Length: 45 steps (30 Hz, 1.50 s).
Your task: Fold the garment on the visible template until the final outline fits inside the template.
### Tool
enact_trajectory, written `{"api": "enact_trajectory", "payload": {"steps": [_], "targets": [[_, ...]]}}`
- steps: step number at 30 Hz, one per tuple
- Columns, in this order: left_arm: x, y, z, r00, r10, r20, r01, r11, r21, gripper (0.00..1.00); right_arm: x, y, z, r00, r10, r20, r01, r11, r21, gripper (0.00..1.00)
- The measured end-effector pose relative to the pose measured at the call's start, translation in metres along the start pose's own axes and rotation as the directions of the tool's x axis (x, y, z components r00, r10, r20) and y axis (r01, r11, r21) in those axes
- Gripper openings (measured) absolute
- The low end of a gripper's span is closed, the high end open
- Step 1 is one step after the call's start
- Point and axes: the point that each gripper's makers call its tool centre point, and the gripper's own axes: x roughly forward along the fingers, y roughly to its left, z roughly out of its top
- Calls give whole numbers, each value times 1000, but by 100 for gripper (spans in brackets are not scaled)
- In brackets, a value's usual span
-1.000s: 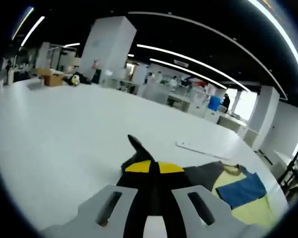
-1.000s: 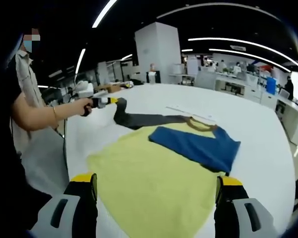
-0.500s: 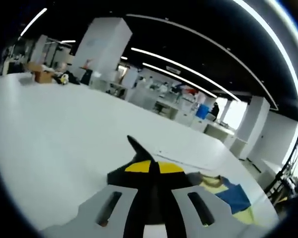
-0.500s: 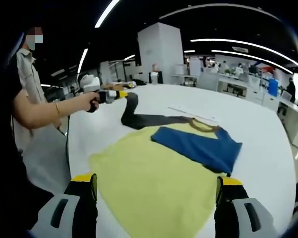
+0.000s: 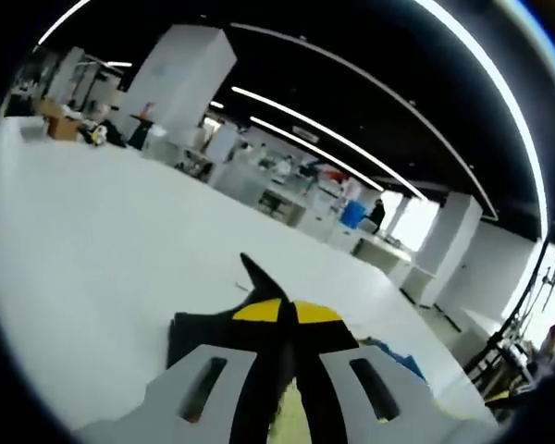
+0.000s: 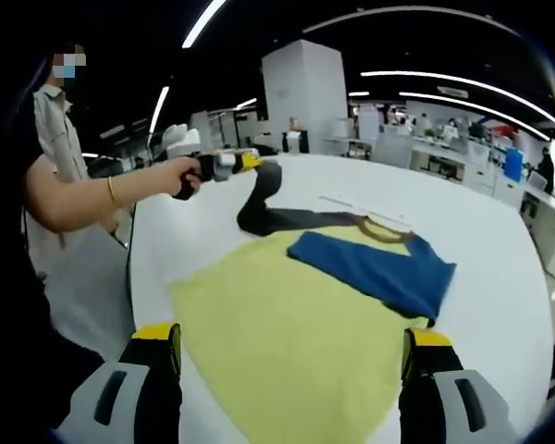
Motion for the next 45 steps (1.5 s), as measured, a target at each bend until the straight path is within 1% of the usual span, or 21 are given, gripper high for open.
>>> {"api": "enact_trajectory", "payload": {"steps": [1,3,4,7,10,13,17,19,21,23,27,29,30,32,34,36,38,42,43,44,45], "targets": [[1,-7,-6,999,-25,-23,25,1000,-6,0,0,0,1,1000,1,8,-1,1000,4,98],[3,-13,-10,999,-28,-27,28,1000,-2,0,-1,2,4,1000,7,31,-8,1000,21,99],[3,-19,-13,999,-43,-33,43,999,-8,0,-1,2,4,999,8,34,-9,1000,20,99],[6,-32,-17,997,-68,-40,68,998,-5,0,-2,3,5,999,9,41,-9,1000,17,99],[9,-52,-18,991,-128,-36,130,991,31,0,-3,4,4,999,14,44,-15,1000,15,99],[12,-70,-21,984,-172,-39,173,985,15,0,-5,4,4,999,15,49,-16,1000,19,99],[18,-89,-28,980,-193,-55,194,981,10,0,-8,3,3,999,10,53,-11,1000,21,99],[21,-100,-30,976,-208,-58,210,977,24,0,-10,1,2,998,-7,65,5,1000,25,99],[23,-112,-32,971,-234,-58,235,972,9,0,-12,0,0,998,-12,62,10,999,33,99],[24,-120,-35,969,-242,-60,242,970,6,0,-13,-1,-2,998,-16,59,14,999,32,99],[31,-136,-42,959,-275,-65,275,961,-17,0,-16,-1,-5,998,-22,54,21,999,28,99],[34,-138,-43,964,-259,-65,258,966,-27,0,-17,-2,-6,998,-29,54,27,999,33,99],[36,-141,-43,964,-257,-62,257,966,-17,0,-18,-3,-6,998,-35,57,33,999,34,99],[37,-149,-47,956,-281,-82,279,960,-29,0,-19,-5,-7,997,-43,60,40,998,44,99],[40,-157,-46,951,-299,-80,298,954,-23,0,-20,-6,-8,997,-50,62,47,998,52,99],[42,-165,-46,947,-313,-75,312,950,-26,0,-20,-6,-10,997,-53,59,50,997,53,99],[44,-169,-47,947,-313,-72,313,950,-16,0,-20,-5,-12,997,-52,53,49,997,52,99],[47,-186,-58,937,-338,-90,338,941,-18,0,-21,-7,-15,997,-67,42,64,996,59,99],[48,-193,-62,931,-352,-98,354,935,-3,0,-22,-7,-15,997,-69,42,66,996,60,99],[48,-196,-65,929,-356,-102,358,934,-3,0,-23,-10,-15,995,-86,43,83,995,54,98],[48,-203,-69,922,-371,-109,373,928,2,0,-25,-13,-16,994,-102,40,101,994,43,98]]}}
